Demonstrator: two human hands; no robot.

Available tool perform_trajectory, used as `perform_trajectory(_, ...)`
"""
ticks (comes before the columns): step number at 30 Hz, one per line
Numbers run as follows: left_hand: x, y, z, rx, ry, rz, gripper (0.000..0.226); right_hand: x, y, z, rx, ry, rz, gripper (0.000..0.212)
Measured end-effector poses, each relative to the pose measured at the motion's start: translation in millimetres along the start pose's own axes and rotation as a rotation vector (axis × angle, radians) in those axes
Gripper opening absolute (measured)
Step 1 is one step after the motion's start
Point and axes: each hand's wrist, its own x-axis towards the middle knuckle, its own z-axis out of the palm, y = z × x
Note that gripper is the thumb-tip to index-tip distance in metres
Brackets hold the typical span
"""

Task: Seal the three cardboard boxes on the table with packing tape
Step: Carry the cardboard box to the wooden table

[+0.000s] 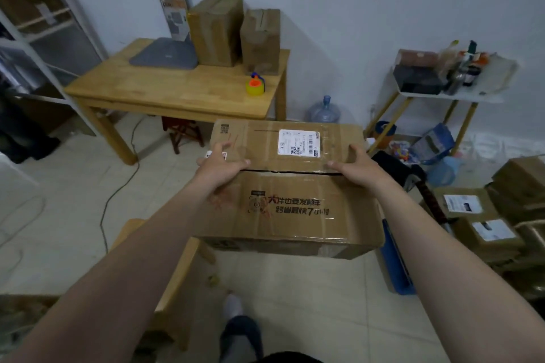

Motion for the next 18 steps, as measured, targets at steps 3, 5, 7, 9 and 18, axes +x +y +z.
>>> perform_trajectory(3,52,6,-2,-0.012,0.005,0.000,0.080,48,-15,5,0.014,-0.005,0.002,0.096)
perform_trajectory(5,89,7,-5,-0.018,0.004,0.007,0.081,83,-27,13,0.002,-0.004,0.016,0.098)
perform_trajectory(7,130,7,-11,-0.021,-0.001,0.008,0.080,121,-42,23,-0.015,-0.003,0.024,0.097)
perform_trajectory(9,176,6,-19,-0.015,-0.024,0.009,0.080,163,-60,38,-0.024,-0.002,0.028,0.096)
perform_trajectory(18,373,29,-98,0.018,-0.077,-0.056,0.083,340,-174,97,-0.050,-0.087,0.090,0.097)
